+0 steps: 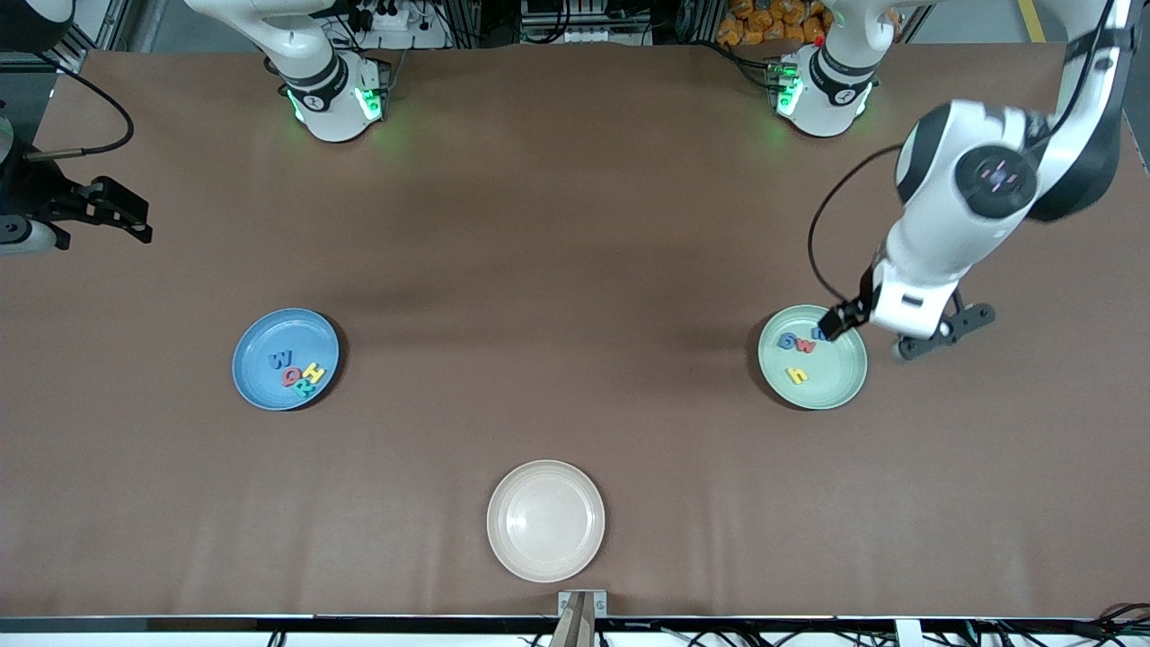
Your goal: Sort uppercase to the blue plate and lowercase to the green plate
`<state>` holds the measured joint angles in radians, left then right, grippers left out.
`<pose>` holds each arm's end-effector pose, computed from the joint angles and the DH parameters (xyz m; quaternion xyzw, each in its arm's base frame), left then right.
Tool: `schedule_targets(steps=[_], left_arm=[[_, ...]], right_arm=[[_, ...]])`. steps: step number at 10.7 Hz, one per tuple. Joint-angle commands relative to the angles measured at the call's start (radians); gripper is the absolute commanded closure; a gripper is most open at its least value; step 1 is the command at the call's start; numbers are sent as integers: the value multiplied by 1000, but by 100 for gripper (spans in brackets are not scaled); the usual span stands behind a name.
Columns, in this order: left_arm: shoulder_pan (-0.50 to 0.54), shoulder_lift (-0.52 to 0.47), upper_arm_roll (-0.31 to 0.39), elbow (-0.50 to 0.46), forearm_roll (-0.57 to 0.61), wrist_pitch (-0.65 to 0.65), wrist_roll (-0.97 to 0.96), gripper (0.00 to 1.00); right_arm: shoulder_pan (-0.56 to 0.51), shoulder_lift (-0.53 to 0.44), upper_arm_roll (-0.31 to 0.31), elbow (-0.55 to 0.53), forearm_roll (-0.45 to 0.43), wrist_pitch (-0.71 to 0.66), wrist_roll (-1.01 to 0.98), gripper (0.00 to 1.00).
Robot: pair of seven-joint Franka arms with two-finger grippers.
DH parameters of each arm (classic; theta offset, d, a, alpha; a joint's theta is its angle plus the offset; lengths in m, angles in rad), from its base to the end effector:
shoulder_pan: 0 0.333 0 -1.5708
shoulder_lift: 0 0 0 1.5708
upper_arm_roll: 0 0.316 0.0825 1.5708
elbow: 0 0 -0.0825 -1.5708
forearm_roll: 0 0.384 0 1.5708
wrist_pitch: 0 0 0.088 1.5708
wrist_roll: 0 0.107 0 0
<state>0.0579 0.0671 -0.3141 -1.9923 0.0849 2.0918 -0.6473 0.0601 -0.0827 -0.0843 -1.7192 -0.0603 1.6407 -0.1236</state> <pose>0.5555 -0.1387 0.4332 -0.9841 -0.1746 -0.0279 0.0163 0.5329 -0.0207 0.6052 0.9983 0.0518 0.0000 0.0267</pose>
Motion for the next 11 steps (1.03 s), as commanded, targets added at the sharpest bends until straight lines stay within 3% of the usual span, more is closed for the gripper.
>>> schedule_targets(steps=[1, 5, 7, 9, 11], left_arm=[[-75, -135, 99, -94, -70, -7, 115, 0], [-73, -121, 129, 42, -59, -19, 317, 0], [-67, -90, 141, 160, -57, -132, 353, 0], [-78, -37, 139, 344, -56, -331, 394, 0], [-73, -38, 132, 398, -57, -401, 399, 0]], right_arm=[[-23, -51, 6, -46, -4, 7, -10, 0], [-25, -52, 6, -45, -4, 4, -13, 0], [-23, -54, 6, -27, -1, -36, -11, 0], [-22, -54, 6, 38, 0, -114, -11, 0], [-22, -54, 8, 87, 1, -171, -11, 0]])
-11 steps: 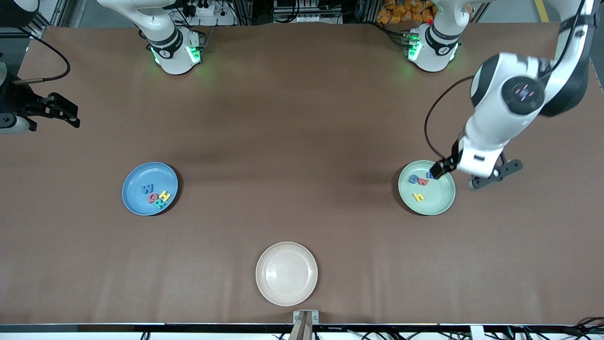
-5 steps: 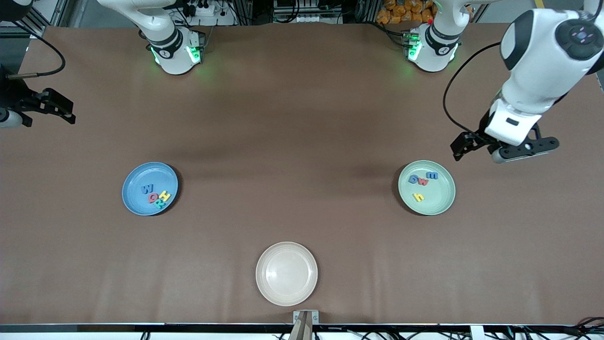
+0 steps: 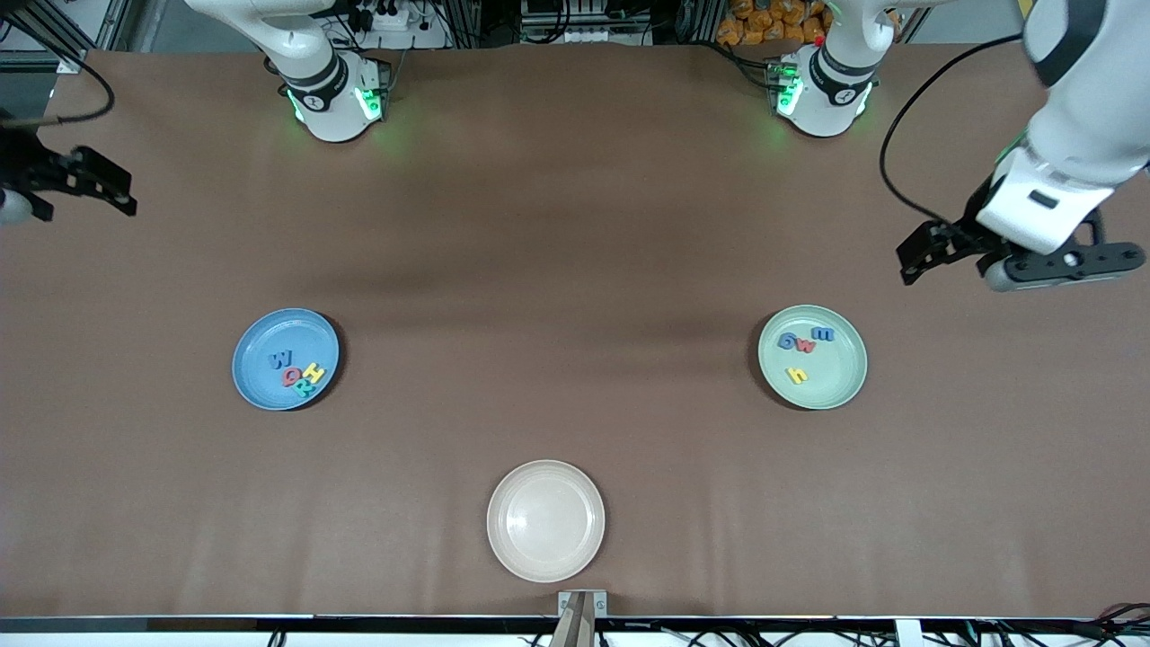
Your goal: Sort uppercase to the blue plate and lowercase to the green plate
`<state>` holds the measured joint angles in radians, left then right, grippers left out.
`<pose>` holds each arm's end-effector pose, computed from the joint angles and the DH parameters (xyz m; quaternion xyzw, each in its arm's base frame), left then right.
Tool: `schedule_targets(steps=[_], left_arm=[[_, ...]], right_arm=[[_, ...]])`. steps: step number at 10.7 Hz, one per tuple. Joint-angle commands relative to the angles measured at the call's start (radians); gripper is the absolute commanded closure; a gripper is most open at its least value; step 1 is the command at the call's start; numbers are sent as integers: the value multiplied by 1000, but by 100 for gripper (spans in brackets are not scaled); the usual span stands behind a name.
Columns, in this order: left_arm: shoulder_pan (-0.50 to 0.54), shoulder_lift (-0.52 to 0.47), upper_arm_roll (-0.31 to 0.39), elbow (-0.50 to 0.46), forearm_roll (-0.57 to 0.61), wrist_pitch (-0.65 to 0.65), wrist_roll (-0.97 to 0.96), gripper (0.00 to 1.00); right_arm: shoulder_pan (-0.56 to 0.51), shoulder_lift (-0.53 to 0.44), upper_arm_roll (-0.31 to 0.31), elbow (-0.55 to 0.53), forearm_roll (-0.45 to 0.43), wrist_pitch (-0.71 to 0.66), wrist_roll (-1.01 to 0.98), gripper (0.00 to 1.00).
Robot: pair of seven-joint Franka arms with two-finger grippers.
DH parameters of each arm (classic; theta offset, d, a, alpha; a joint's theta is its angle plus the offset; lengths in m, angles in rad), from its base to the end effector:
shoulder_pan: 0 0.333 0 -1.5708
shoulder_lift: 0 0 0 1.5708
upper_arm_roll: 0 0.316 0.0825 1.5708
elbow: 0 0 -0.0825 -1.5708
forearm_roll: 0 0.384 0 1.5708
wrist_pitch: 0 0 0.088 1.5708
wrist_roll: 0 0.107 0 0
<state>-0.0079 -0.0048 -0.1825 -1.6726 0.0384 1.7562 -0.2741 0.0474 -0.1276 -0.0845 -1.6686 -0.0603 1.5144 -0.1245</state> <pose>0.5586 -0.1044 0.5955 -0.9981 -0.0391 -0.0474 0.0088 0.5075 -0.0285 0.6414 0.9987 0.0428 -0.0155 0.0236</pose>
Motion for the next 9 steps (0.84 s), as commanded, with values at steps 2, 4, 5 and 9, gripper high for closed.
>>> schedule_targets(steps=[2, 4, 5, 9], left_arm=[[-12, 25, -9, 126, -11, -179, 58, 0], [-9, 25, -15, 192, -12, -262, 61, 0], [-9, 25, -17, 206, -14, -274, 67, 0], [-9, 26, -11, 208, -9, -276, 101, 0]], right_arm=[[-8, -12, 8, 65, 2, -80, -9, 0], [-8, -15, 6, 69, 17, -89, -10, 0], [-9, -15, 6, 69, 31, -89, -10, 0], [-8, -15, 6, 69, 37, -88, -10, 0]])
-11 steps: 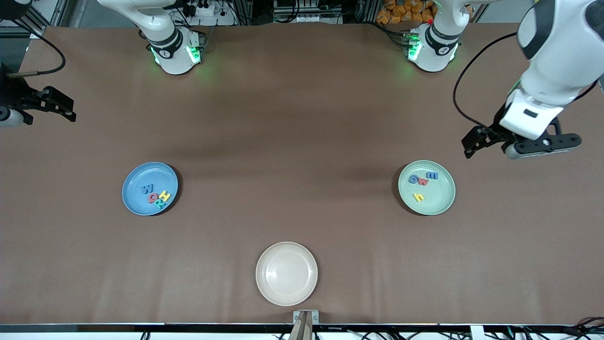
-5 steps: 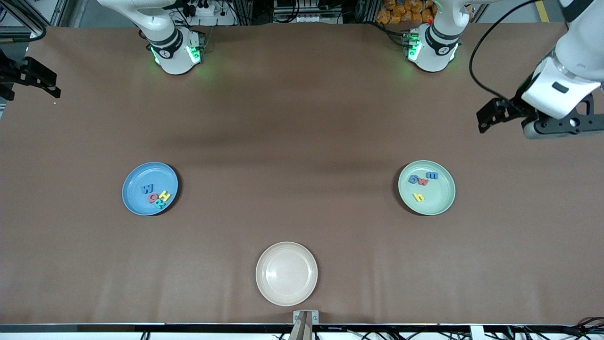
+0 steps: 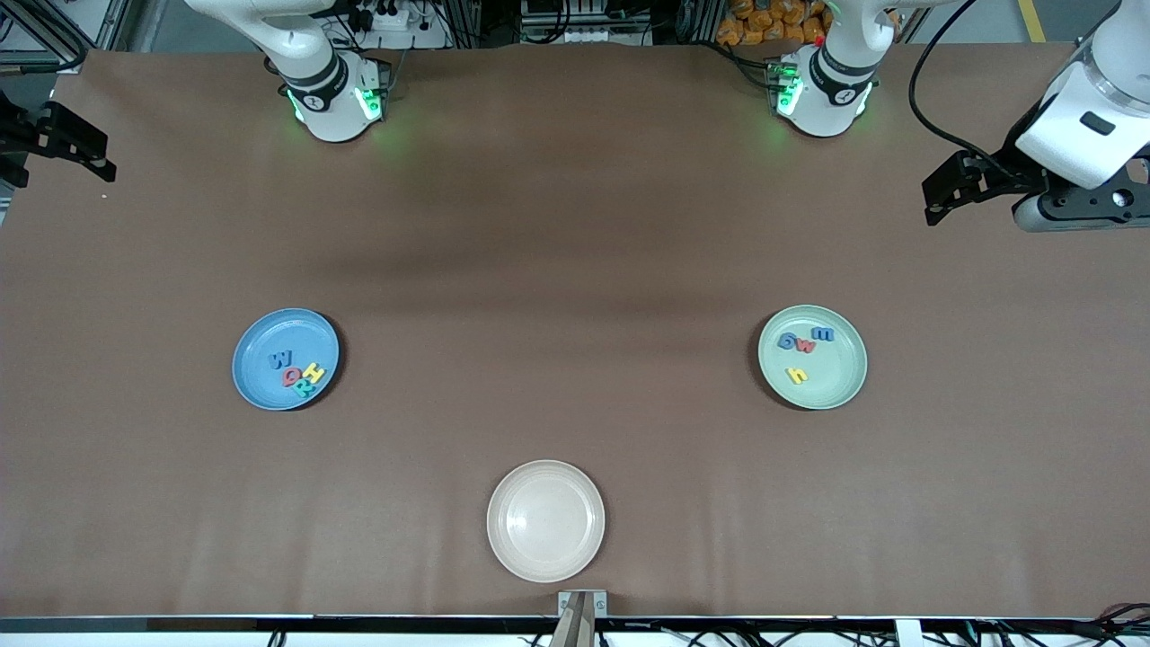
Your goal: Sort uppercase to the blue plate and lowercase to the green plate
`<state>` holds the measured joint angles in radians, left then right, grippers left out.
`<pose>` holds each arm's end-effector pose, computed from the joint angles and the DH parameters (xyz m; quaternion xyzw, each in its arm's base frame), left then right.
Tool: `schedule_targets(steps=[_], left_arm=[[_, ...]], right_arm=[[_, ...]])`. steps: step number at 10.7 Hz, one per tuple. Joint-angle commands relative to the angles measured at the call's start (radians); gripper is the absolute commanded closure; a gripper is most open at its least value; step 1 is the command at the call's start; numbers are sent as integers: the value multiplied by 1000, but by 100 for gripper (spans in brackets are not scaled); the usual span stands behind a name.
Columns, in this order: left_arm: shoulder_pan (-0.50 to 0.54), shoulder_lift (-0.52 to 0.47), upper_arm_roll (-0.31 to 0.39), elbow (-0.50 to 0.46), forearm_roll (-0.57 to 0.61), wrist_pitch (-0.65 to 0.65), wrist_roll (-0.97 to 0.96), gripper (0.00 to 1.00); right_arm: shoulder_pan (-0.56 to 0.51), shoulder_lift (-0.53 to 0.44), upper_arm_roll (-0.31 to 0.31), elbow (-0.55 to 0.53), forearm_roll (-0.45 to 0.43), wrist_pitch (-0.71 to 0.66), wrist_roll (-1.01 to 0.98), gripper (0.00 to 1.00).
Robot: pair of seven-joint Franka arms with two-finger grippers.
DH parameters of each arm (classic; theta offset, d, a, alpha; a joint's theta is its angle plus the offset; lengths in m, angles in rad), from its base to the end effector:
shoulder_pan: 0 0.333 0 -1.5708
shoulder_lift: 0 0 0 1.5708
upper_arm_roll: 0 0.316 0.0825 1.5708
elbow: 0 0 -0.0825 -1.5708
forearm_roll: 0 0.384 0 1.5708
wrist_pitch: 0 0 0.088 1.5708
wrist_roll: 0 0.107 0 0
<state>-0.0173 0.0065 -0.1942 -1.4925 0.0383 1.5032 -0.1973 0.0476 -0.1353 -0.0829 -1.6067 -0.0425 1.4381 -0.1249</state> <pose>0.5388 -0.1109 0.6518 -0.9998 0.0058 -0.0059 0.0177 0.4970 -0.0259 0.6674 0.9988 0.0428 -0.0181 0.0141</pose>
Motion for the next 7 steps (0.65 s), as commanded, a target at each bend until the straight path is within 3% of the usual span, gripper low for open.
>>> schedule_targets(steps=[1, 7], left_arm=[[0, 15, 2, 28, -9, -21, 24, 0], [2, 24, 1, 21, -8, -21, 22, 0]], right_arm=[[-8, -7, 5, 7, 20, -11, -10, 0], [-6, -6, 6, 7, 20, -11, -10, 0]])
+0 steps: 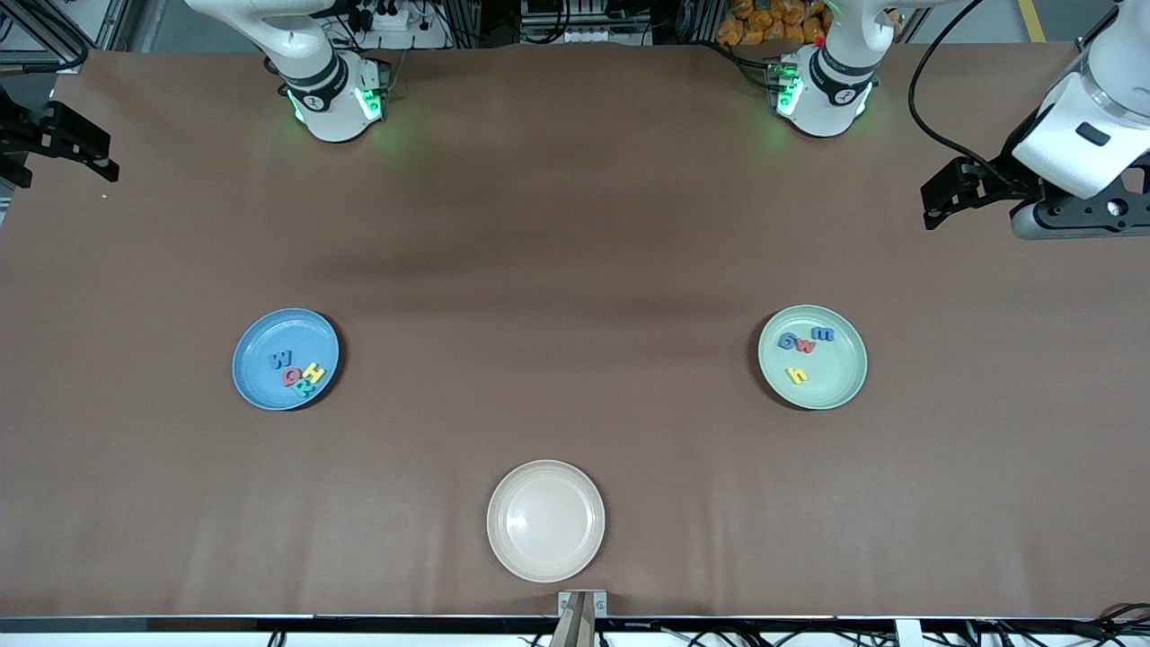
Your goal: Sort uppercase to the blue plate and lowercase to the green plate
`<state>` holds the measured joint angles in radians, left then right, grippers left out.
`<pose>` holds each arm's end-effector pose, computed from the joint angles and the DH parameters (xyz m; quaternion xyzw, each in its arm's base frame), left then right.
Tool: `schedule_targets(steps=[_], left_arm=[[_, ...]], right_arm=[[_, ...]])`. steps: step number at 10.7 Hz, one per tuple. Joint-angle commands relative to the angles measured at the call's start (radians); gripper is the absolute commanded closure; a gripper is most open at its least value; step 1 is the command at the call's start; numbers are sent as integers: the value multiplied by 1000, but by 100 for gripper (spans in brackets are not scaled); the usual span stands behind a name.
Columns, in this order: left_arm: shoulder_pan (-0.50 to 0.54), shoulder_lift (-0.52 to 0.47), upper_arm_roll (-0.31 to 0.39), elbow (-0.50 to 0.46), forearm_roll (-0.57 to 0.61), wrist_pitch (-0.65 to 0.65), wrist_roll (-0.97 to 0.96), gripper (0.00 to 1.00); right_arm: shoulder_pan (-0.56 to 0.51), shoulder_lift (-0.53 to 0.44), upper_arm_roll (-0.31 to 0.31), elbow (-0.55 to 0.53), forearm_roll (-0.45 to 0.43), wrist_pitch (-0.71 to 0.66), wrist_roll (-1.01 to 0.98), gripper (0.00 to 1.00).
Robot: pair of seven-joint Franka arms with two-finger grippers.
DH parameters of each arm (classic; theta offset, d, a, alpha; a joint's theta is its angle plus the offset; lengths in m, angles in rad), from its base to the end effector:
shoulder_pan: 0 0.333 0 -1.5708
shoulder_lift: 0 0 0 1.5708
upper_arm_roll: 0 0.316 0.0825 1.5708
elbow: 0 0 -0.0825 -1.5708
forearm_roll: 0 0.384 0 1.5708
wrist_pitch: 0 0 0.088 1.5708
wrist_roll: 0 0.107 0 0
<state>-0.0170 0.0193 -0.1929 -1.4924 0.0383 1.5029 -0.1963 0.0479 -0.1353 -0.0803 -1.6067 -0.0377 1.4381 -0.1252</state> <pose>0.5430 -0.1101 0.6449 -0.9998 0.0056 0.0007 0.0178 0.4971 -0.0238 0.6674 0.9988 0.0447 -0.0179 0.0119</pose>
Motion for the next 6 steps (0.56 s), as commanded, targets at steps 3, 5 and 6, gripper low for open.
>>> schedule_targets(steps=[3, 5, 6], left_arm=[[3, 11, 1, 24, -6, -21, 21, 0], [2, 11, 1, 24, -6, -21, 21, 0], [0, 13, 1, 24, -6, -21, 21, 0]], right_arm=[[-7, -3, 5, 7, 15, -7, -8, 0], [-7, -1, 4, 7, 13, -10, -1, 0], [-10, -1, 4, 7, 13, -10, -1, 0]])
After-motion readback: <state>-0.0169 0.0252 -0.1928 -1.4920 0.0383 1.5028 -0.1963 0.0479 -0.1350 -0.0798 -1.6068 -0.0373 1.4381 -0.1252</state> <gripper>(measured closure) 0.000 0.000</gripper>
